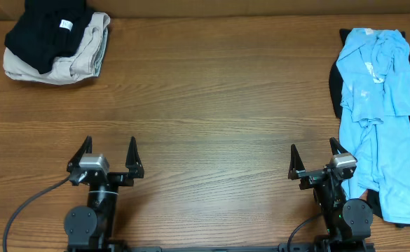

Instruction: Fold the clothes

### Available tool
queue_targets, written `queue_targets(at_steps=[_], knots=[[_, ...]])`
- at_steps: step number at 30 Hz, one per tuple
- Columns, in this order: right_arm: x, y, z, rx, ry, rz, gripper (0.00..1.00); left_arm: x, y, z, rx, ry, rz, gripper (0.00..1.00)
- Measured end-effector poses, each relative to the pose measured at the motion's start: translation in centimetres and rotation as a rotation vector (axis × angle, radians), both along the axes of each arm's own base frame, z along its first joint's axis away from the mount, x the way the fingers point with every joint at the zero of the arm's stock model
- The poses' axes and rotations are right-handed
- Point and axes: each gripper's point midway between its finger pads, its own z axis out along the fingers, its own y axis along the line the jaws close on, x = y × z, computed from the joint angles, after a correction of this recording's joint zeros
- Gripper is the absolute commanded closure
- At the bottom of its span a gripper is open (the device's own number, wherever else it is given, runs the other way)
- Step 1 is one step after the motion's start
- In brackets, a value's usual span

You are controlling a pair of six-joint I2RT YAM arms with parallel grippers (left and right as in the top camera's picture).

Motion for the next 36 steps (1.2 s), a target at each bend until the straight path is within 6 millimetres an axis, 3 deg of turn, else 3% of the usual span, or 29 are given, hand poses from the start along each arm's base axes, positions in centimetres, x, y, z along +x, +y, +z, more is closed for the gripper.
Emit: queue_targets(at_steps=[8, 12, 15, 36], knots=[[0.0, 0.0, 0.0, 0.000, 0.000, 0.000, 0.00, -0.1, 1.0, -4.6, -0.019, 0.033, 0.043, 0.00], [0.0, 0.0, 0.0, 0.000, -0.001, 0.000, 0.00, 0.0, 1.4, -5.4, -0.018, 0.055, 0.062, 0.00], [0.0, 0.0, 0.0, 0.000, -0.001, 0.000, 0.00, -0.1, 1.5, -7.1, -0.017, 0.125, 0.064, 0.00], [0.0, 0.0, 0.0, 0.000, 0.000, 0.000, 0.00, -0.1, 1.5, -7.1, 0.008, 0.125, 0.063, 0.00]])
